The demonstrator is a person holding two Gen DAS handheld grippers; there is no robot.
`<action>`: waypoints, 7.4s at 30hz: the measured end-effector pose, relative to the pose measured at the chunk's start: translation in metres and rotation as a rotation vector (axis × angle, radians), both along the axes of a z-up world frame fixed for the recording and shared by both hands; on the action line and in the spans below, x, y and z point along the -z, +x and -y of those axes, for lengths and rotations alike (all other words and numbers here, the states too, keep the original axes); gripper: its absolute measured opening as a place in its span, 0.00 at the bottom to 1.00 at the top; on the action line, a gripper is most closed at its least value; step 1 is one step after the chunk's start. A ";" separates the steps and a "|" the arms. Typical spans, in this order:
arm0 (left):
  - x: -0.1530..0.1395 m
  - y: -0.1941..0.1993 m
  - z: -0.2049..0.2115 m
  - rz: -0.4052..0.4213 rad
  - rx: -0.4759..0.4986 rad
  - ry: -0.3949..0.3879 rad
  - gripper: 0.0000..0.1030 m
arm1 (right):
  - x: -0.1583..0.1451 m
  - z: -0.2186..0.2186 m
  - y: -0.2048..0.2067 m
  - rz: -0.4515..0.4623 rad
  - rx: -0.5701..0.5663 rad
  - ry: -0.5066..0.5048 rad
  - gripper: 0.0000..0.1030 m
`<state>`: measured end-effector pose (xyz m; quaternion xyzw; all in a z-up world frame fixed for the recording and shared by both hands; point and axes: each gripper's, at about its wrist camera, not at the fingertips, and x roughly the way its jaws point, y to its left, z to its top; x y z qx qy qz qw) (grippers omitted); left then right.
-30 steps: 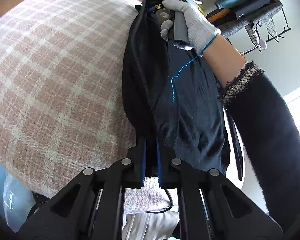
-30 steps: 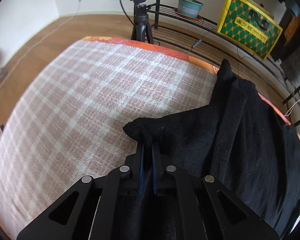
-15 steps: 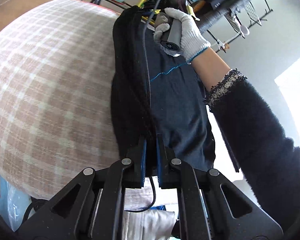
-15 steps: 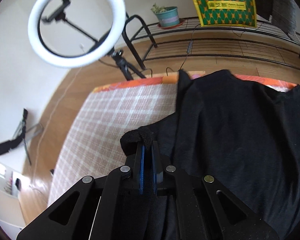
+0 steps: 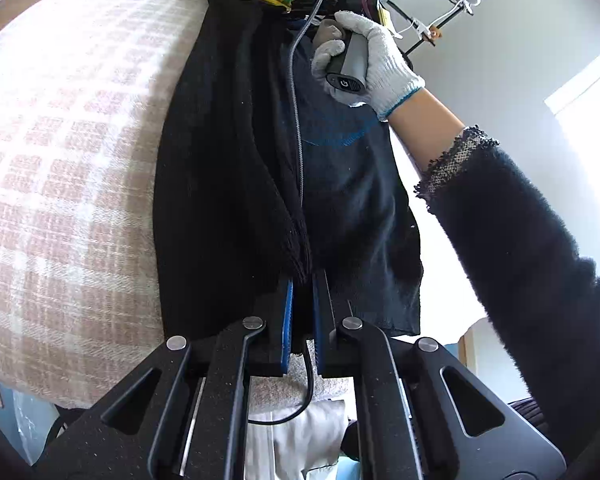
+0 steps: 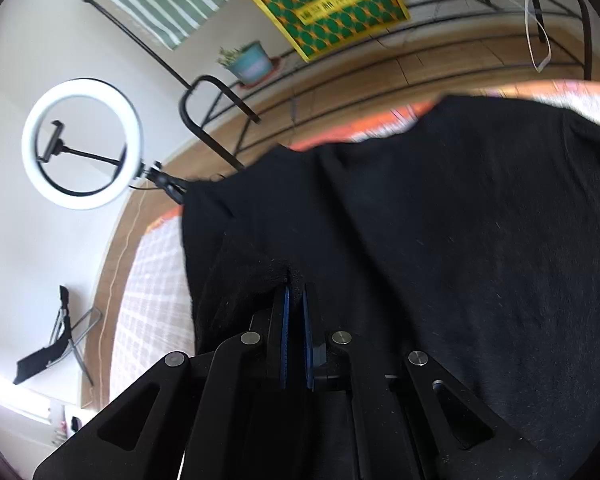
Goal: Fold large clothes
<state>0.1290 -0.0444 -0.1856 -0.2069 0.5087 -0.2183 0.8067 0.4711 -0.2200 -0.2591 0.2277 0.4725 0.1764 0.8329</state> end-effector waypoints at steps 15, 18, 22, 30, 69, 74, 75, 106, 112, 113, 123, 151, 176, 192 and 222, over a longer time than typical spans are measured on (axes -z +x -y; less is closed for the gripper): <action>0.011 -0.006 0.020 -0.017 0.028 0.045 0.06 | -0.005 0.033 -0.001 0.001 0.007 -0.089 0.07; 0.008 -0.011 0.022 -0.003 0.047 0.044 0.06 | -0.018 0.049 -0.010 0.018 0.032 -0.074 0.07; 0.000 -0.022 0.023 0.009 0.084 0.023 0.06 | -0.044 0.073 -0.035 0.050 0.050 0.002 0.17; -0.022 -0.064 0.007 0.084 0.165 -0.004 0.06 | -0.101 0.100 -0.113 0.123 0.046 0.020 0.27; -0.009 -0.035 0.058 0.151 0.147 0.201 0.06 | -0.117 0.245 -0.378 0.248 0.308 -0.132 0.38; -0.041 -0.044 0.063 0.197 0.176 0.183 0.25 | -0.111 0.271 -0.398 0.235 0.459 -0.162 0.46; -0.048 -0.044 0.064 0.205 0.191 0.177 0.32 | -0.110 0.277 -0.401 0.221 0.480 -0.182 0.48; -0.057 -0.030 0.041 0.155 0.106 0.104 0.33 | 0.004 0.401 -0.423 -0.235 0.782 -0.172 0.48; -0.053 -0.028 0.040 0.148 0.087 0.115 0.33 | 0.011 0.392 -0.420 -0.249 0.730 -0.206 0.22; -0.053 -0.027 0.040 0.148 0.084 0.116 0.33 | 0.010 0.391 -0.420 -0.246 0.720 -0.194 0.05; -0.052 -0.024 0.036 0.153 0.052 0.119 0.33 | -0.054 0.364 -0.435 -0.031 0.707 -0.159 0.04; -0.028 0.005 0.013 0.051 -0.041 -0.005 0.33 | -0.018 0.012 -0.370 0.070 -0.326 -0.290 0.06; 0.018 0.019 0.108 0.013 0.212 0.031 0.10 | -0.086 0.176 -0.216 0.139 0.047 -0.224 0.36; -0.001 0.019 0.127 0.054 0.297 -0.039 0.04 | -0.027 0.226 -0.052 -0.019 0.226 -0.248 0.30; 0.022 0.007 0.086 -0.082 0.181 -0.181 0.02 | -0.043 0.068 0.018 0.163 -0.034 -0.519 0.01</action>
